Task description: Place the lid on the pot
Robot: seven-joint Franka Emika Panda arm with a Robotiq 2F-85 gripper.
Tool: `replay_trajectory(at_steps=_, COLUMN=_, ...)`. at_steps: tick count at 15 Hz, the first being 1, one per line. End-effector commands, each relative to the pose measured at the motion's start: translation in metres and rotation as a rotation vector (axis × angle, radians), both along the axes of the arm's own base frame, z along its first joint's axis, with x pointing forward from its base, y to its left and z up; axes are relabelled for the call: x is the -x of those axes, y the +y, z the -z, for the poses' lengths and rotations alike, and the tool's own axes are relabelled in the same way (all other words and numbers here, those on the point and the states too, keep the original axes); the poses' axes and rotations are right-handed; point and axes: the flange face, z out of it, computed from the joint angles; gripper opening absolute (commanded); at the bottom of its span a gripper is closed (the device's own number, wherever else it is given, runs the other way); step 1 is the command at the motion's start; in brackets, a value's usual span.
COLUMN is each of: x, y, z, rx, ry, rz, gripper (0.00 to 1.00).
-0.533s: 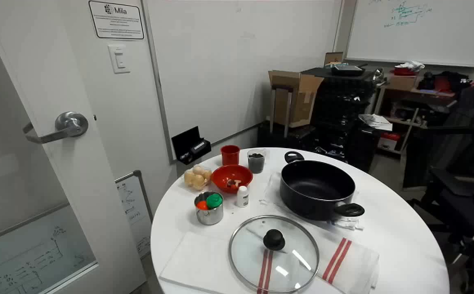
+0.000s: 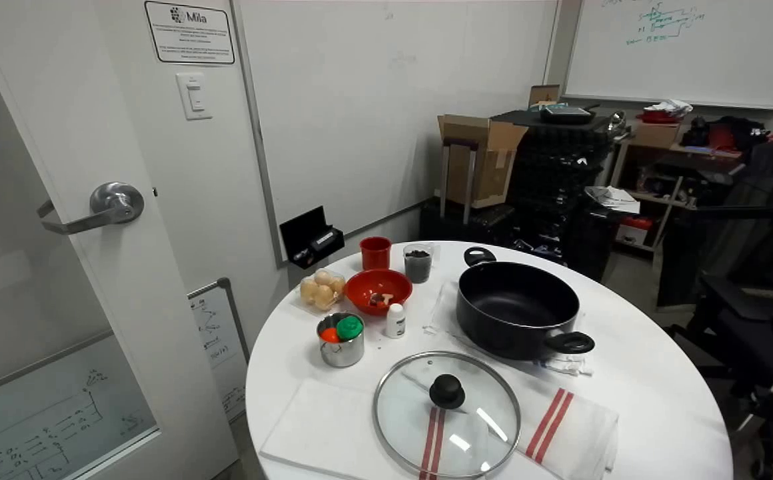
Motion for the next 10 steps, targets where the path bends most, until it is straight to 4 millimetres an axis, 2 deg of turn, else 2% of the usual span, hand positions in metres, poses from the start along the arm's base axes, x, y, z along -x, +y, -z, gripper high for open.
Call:
replay_trajectory(at_steps=1, x=0.000, y=0.000, z=0.000, rx=0.000, ry=0.001, rz=0.000, gripper=1.00)
replay_trajectory(at_steps=3, x=-0.003, y=0.000, z=0.001, rx=0.006, ry=0.004, rz=0.000, gripper=1.00)
replay_trajectory(at_steps=7, x=-0.026, y=0.012, z=0.016, rx=0.029, ry=0.007, rz=-0.063, gripper=1.00)
replay_trajectory(at_steps=10, x=-0.051, y=0.031, z=0.038, rx=0.037, ry=0.011, rz=-0.139, gripper=1.00)
